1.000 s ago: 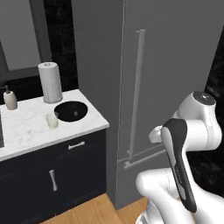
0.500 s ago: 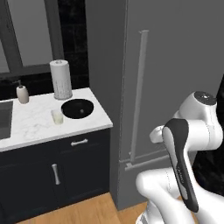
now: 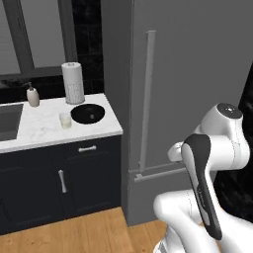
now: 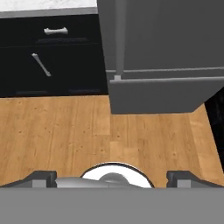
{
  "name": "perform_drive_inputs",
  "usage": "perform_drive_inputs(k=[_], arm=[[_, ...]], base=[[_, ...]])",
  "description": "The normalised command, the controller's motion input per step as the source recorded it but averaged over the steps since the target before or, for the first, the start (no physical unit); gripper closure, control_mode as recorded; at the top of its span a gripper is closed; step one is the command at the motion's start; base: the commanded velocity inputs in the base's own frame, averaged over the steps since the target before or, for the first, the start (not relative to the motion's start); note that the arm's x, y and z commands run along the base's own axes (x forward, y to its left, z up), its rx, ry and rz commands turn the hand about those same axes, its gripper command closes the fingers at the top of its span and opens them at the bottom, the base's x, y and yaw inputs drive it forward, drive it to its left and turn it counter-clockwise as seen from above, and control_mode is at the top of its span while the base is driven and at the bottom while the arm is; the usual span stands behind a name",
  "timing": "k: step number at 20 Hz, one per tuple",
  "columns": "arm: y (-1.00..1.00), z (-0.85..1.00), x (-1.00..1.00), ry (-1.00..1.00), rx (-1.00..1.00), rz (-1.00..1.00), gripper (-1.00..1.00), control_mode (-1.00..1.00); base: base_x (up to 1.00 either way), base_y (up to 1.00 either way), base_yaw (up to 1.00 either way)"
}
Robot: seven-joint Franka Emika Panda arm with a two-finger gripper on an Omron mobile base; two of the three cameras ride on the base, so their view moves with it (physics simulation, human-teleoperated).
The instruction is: Grab a lemon wedge from the fridge and one ice cube from the ice bowl, and put them in the glass of lemonade.
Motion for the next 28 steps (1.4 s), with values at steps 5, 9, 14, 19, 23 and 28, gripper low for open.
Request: perform_drive_inputs(k=[5, 9, 14, 19, 23, 28], arm=[[0.00, 0.00, 0.00, 0.00, 0.00, 0.00, -1.00, 1.00], [0.00, -0.01, 0.07, 0.00, 0.00, 0.00, -1.00, -1.00], [0.00, -0.04, 0.26, 0.00, 0.00, 0.00, -1.00, -1.00], [0.00, -0.01, 0.25, -0.03, 0.00, 0.00, -1.00, -1.00], [0.00, 0.17, 0.30, -0.10, 0.00, 0.00, -1.00, -1.00], [0.00, 0.23, 0.35, -0.11, 0.00, 0.00, -1.00, -1.00]], base=[[-0.23, -0.17, 0.09], [0.00, 0.00, 0.01], [0.00, 0.00, 0.00], [0.00, 0.00, 0.00], [0.00, 0.00, 0.00], [0.00, 0.00, 0.00]])
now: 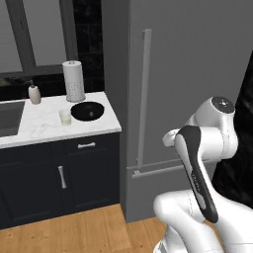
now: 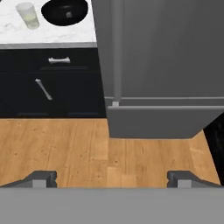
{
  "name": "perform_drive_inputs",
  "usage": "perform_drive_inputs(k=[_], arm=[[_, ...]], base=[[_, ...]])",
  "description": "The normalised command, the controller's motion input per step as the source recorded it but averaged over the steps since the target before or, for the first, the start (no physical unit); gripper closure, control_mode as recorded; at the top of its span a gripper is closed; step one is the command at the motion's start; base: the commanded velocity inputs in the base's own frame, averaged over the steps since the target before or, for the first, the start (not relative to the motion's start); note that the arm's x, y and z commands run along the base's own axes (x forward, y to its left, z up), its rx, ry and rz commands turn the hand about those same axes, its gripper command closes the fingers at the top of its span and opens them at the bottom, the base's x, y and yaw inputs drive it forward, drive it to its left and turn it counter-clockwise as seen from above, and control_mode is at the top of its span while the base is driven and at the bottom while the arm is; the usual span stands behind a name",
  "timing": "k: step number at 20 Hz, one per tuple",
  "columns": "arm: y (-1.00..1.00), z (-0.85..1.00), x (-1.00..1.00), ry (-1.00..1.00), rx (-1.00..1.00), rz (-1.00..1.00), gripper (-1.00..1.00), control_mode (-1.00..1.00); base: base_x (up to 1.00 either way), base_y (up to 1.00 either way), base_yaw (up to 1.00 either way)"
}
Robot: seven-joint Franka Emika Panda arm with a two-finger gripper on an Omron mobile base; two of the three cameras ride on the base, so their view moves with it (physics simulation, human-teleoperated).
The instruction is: Grab a lemon wedge from the fridge and one ice cube from the ice bowl, and put them in the glass of lemonade.
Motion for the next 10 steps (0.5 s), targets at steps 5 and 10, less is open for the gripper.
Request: perform_drive_inputs(k=[5, 10], arm=[[0.00, 0.36, 0.25, -0.09, 0.00, 0.00, -1.00, -1.00], [0.00, 0.42, 0.11, -0.03, 0.00, 0.00, -1.00, -1.00]], base=[[0.00, 0.00, 0.00], [0.00, 0.00, 0.00]])
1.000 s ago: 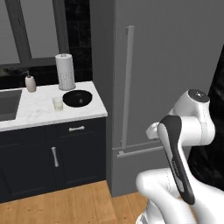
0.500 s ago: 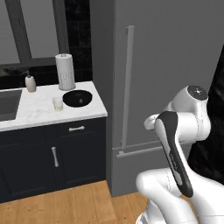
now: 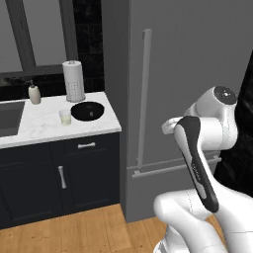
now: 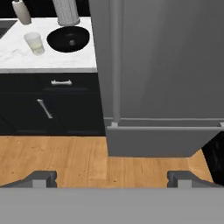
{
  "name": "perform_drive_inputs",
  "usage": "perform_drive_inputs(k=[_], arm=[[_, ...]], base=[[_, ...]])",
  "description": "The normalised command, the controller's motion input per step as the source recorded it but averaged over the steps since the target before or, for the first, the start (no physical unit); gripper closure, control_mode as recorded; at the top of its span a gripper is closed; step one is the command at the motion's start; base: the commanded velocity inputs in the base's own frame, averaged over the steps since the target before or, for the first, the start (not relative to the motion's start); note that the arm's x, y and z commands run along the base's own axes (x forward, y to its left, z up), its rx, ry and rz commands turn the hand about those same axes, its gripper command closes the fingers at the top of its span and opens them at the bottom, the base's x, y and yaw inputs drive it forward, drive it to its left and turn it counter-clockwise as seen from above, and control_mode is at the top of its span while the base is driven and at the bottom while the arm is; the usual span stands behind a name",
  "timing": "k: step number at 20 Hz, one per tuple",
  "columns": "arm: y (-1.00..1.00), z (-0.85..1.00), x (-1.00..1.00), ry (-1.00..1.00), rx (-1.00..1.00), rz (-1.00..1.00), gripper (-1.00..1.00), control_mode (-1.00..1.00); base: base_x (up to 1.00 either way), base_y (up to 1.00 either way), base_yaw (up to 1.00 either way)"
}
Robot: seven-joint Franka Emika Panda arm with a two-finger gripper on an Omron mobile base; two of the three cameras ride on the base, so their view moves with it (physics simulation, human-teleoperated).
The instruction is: Grab a lemon wedge from the fridge and one ice cube from the ice bowl, and put them in the glass of lemonade.
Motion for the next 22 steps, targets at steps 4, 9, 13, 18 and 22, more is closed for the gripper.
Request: perform_drive_inputs(k=[4, 9, 13, 18, 22], arm=[[0.04, 0.26, 0.33, -0.36, 0.01, 0.00, -1.00, -1.00], [0.00, 0.12, 0.46, -0.46, 0.02, 0.00, -1.00, -1.00], [0.00, 0.07, 0.51, -0.24, 0.04, 0.00, -1.00, -1.00], [0.01, 0.20, 0.55, 0.02, 0.00, 0.00, -1.00, -1.00], [0.03, 0.01, 0.88, 0.04, 0.00, 0.00, -1.00, -1.00]], base=[[0.00, 0.00, 0.00], [0.00, 0.00, 0.00], [0.00, 0.00, 0.00], [0.00, 0.00, 0.00], [0.00, 0.00, 0.00]])
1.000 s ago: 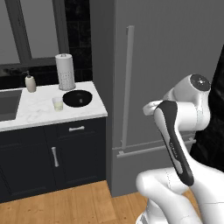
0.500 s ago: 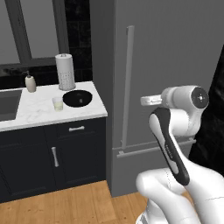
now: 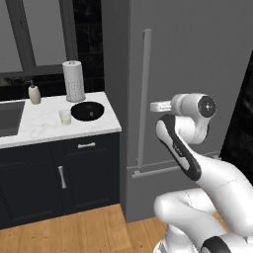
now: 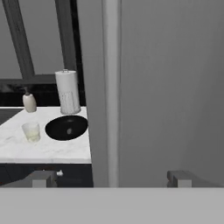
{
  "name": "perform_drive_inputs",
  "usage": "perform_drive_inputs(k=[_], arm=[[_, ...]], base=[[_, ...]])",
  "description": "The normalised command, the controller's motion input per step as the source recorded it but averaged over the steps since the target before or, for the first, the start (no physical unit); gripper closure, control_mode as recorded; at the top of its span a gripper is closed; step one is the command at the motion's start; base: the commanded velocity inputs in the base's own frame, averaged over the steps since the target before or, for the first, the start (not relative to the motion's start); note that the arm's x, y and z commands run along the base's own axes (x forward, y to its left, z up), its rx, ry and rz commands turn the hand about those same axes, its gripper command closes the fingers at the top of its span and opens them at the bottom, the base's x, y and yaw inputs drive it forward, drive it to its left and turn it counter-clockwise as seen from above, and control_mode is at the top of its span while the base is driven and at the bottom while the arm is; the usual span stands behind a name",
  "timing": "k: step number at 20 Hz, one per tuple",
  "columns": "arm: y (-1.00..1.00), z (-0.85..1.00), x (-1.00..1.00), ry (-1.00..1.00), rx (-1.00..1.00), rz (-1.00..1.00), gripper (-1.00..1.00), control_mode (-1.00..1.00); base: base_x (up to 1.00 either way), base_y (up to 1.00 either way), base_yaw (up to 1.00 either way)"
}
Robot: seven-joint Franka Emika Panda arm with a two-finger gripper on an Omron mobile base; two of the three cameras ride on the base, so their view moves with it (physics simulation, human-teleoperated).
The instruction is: Grab a lemon wedge from the fridge and one ice cube from the ice bowl, and put them in the glass of lemonade.
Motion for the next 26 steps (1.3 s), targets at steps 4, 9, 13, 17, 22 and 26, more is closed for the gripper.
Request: perform_drive_inputs(k=[4, 9, 13, 17, 22, 26], arm=[[0.02, 0.00, 0.93, 0.09, 0.00, 0.00, -1.00, -1.00], [0.01, 0.00, 0.89, 0.04, 0.00, 0.00, -1.00, -1.00], [0.00, 0.00, 0.83, 0.01, 0.00, 0.00, -1.00, -1.00], [0.00, 0.00, 0.76, 0.00, 0.00, 0.00, -1.00, -1.00], [0.00, -0.02, 0.75, 0.00, 0.00, 0.00, -1.00, -1.00], [0.04, -0.13, 0.78, 0.00, 0.00, 0.00, -1.00, -1.00]], base=[[0.00, 0.00, 0.00], [0.00, 0.00, 0.00], [0.00, 0.00, 0.00], [0.00, 0.00, 0.00], [0.00, 0.00, 0.00], [0.00, 0.00, 0.00]])
